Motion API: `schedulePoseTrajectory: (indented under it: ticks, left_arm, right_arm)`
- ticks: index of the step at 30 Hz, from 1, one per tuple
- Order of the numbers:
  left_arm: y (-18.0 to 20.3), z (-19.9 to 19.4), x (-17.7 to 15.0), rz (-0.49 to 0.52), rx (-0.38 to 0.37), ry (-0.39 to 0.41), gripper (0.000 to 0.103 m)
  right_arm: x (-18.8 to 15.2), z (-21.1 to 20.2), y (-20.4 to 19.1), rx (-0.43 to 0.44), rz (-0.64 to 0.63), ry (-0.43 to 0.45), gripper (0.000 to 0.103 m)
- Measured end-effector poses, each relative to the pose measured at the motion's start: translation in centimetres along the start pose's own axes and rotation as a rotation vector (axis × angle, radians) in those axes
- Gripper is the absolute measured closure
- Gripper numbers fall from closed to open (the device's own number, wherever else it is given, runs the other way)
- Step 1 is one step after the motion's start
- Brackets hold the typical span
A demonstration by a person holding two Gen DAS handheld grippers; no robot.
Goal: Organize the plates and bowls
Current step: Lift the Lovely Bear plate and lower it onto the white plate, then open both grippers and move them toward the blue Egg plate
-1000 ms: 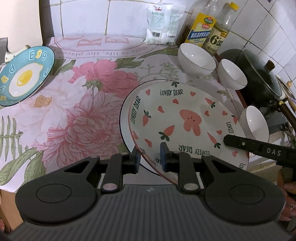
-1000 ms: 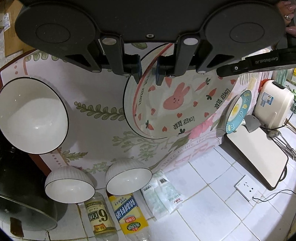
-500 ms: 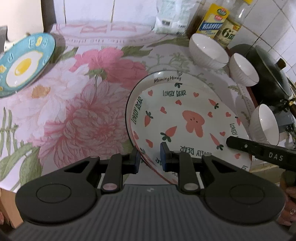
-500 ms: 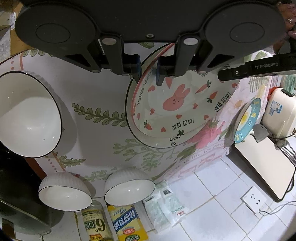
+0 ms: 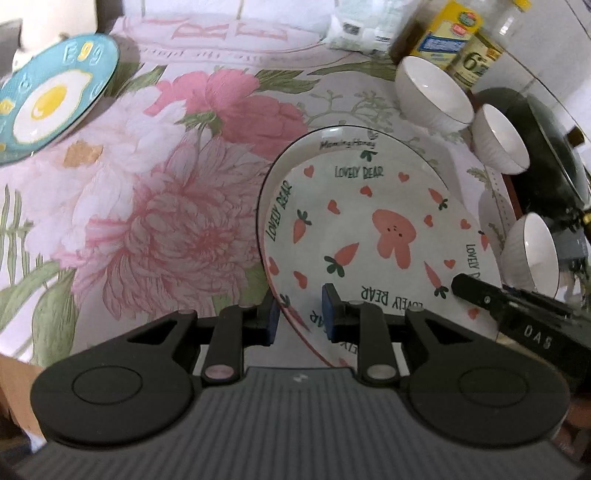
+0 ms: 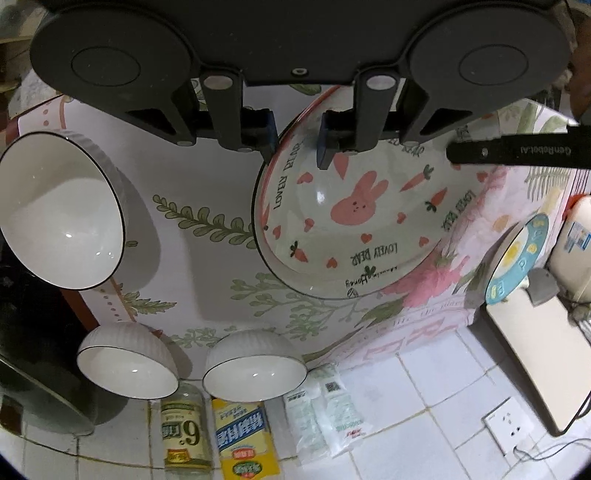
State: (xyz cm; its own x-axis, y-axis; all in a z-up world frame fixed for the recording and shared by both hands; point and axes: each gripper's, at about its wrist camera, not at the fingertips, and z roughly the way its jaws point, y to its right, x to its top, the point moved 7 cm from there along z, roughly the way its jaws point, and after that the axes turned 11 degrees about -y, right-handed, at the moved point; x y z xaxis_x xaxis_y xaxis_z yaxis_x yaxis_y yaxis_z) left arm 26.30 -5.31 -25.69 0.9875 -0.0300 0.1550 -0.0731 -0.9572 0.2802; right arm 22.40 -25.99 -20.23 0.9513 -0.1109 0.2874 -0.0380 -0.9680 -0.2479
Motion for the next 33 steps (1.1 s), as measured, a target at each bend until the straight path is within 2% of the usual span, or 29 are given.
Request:
schedulePoseTrajectory:
  ticks: [7, 15, 21, 26, 28, 31, 33]
  left_arm:
    - [-0.1, 0.7, -0.5, -0.019, 0.034, -0.009, 0.08]
    - [-0.1, 1.0, -0.1, -0.028, 0.04, 0.007, 0.079]
    - [0.2, 1.2, 0.1, -0.013, 0.078, 0.032, 0.078]
    - [0.3, 0.9, -0.1, -0.004, 0.088, 0.026, 0.08]
    - [0.3, 0.5, -0.2, 0.005, 0.092, 0.029, 0.08]
    - [0.4, -0.3, -0.4, 0.01, 0.075, 0.039, 0.08]
    - [0.6, -0.9, -0.5, 0.015, 0.061, 0.05, 0.08]
  right_arm:
    - [0.2, 0.5, -0.8, -0.071, -0.057, 0.028, 0.076]
    - [0.8, 0.9, -0.8, -0.084, -0.065, 0.045, 0.073]
    - [0.9, 1.4, -0.7, -0.089, -0.01, 0.087, 0.073]
    - [1.0, 1.4, -0.4, -0.073, 0.025, 0.065, 0.073]
    - [0.9, 1.2, -0.5, -0.069, 0.037, 0.049, 0.069]
    - [0.7, 0.6, -0.8, -0.083, 0.042, 0.033, 0.051]
    - [0.6, 0.0, -1.0, -0.109, 0.024, 0.044, 0.05]
